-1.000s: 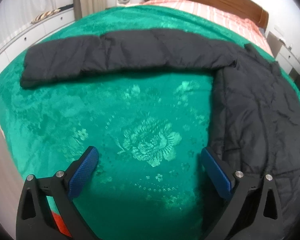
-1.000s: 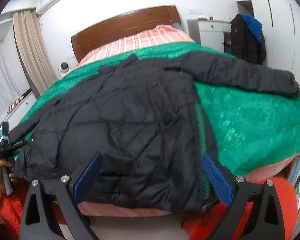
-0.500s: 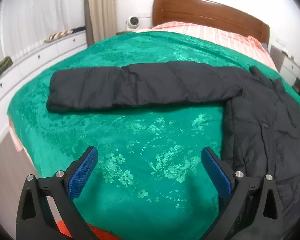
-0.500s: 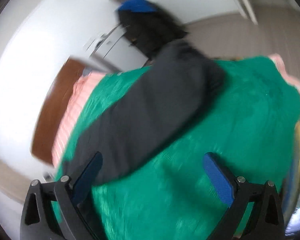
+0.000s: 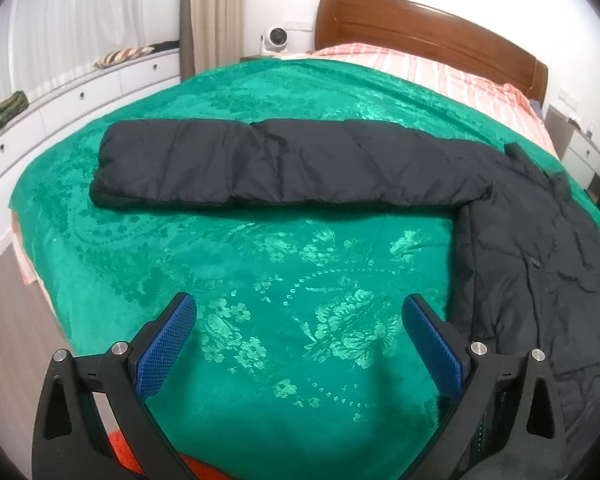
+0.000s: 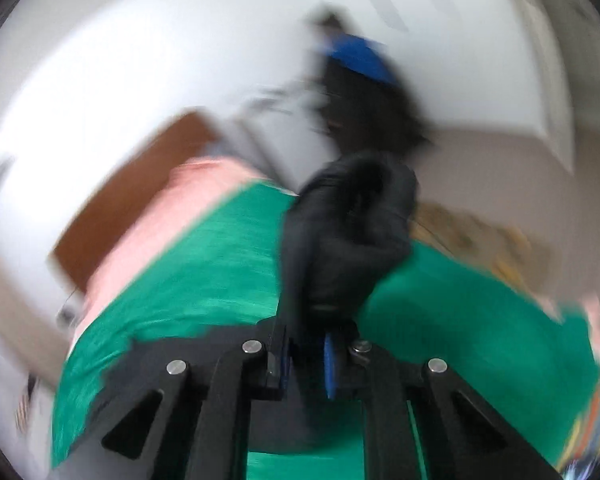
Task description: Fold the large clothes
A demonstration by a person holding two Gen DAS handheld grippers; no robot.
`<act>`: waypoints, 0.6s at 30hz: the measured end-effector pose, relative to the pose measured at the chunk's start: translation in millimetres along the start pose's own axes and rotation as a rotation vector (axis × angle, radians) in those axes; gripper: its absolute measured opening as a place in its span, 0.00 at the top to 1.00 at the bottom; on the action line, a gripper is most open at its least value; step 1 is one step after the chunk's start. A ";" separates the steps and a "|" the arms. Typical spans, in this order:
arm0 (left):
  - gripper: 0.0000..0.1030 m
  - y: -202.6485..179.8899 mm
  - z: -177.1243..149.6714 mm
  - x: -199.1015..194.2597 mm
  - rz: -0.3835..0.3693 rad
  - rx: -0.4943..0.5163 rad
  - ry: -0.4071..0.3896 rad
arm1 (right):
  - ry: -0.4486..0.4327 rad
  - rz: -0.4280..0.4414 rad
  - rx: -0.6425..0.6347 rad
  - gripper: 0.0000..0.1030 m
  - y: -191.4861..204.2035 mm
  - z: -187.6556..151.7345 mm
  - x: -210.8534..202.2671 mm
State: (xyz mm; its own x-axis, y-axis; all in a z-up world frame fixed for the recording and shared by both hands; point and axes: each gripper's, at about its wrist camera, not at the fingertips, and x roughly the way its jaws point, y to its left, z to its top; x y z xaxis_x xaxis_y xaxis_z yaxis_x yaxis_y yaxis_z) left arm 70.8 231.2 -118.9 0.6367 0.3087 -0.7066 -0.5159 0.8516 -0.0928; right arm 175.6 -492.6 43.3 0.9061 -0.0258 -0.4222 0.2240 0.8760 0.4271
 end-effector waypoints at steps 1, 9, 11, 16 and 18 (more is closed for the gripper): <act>0.01 0.1 -0.2 1.2 -0.004 -0.002 0.004 | -0.017 0.070 -0.085 0.87 46.7 11.3 -5.6; 0.01 8.0 -0.6 -1.6 -0.040 -0.041 -0.004 | 0.101 0.436 -0.442 0.86 319.9 -53.9 32.7; 0.01 9.9 -0.8 -0.6 -0.050 -0.054 0.002 | 0.185 0.460 -0.441 0.69 353.3 -96.9 62.4; 0.01 12.8 -2.2 -2.0 -0.057 -0.070 0.001 | 0.529 0.495 -0.270 0.05 369.7 -214.8 121.9; 0.01 13.9 -2.5 -3.3 -0.065 -0.077 -0.003 | 0.600 0.519 -0.282 0.05 365.8 -260.9 106.1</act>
State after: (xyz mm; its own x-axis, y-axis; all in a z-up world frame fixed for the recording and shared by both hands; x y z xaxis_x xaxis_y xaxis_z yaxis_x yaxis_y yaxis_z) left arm 60.1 241.0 -119.7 0.6720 0.2551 -0.6953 -0.5157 0.8350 -0.1921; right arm 260.1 -49.3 -53.8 0.5067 0.6042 -0.6149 -0.3390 0.7955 0.5023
